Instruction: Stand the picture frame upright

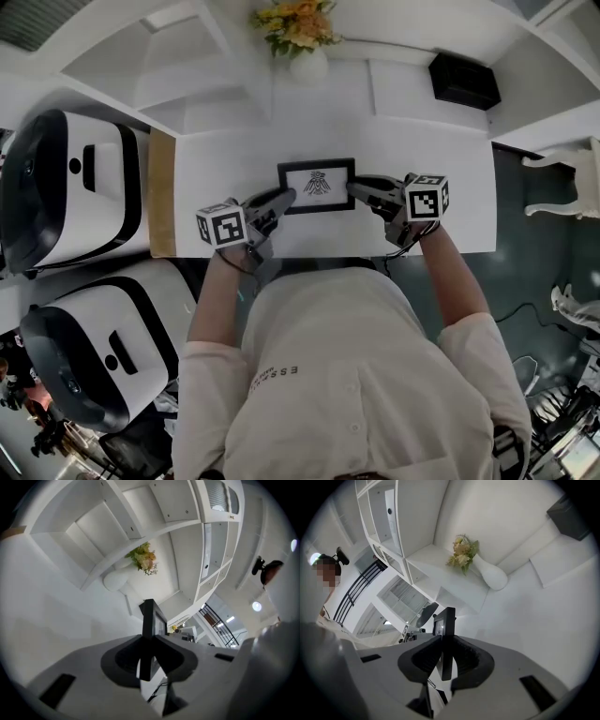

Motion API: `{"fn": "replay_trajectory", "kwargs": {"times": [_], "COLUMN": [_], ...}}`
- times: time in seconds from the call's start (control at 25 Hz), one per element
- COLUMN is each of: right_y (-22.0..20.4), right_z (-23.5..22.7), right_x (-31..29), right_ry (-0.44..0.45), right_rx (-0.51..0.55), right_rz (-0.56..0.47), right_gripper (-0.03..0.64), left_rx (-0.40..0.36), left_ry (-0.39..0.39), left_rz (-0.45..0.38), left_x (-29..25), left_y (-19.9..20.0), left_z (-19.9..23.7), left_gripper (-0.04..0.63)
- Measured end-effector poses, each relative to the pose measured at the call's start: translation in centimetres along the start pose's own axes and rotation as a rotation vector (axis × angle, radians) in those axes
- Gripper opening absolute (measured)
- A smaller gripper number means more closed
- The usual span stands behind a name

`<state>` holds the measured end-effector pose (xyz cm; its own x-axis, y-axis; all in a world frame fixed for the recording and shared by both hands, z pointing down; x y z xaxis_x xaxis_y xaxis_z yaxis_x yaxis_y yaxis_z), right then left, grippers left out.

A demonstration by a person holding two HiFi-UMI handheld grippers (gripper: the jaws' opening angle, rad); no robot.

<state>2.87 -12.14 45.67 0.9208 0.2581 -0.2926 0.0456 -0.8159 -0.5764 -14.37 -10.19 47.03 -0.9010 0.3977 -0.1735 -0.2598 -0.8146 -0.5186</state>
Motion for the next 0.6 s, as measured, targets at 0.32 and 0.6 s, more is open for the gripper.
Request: {"fn": "replay_trajectory", "kwargs": {"times": [0.32,0.6], "right_y": [1.9,3.5], "right_z": [1.0,0.0], "right_x": [-6.4,-11.5], "right_ry": [-0.091,-0.175], "right_rx": [0.048,0.093], "right_rz": [-0.054,-0.055], "right_gripper": [0.087,0.087], "left_rx": [-0.056,-0.144], "left_ry": [0.042,0.059], "left_rz": [0.039,0.079], "left_x": [3.6,5.4], "left_y": [4.2,7.7], "left_z": [4.3,8.5], "left_gripper": [0.08,0.083]}}
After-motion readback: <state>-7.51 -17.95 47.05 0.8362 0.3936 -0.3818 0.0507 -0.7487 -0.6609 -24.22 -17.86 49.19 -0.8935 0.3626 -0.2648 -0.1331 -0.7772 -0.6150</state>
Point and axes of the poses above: the fingertips, and each gripper's own axes: x backward along the fingers, z to its left, y out of its top, the point moved 3 cm from there along x, backward along the fingers, and after that the axes turned 5 degrees about -y, right-handed, at the moved point
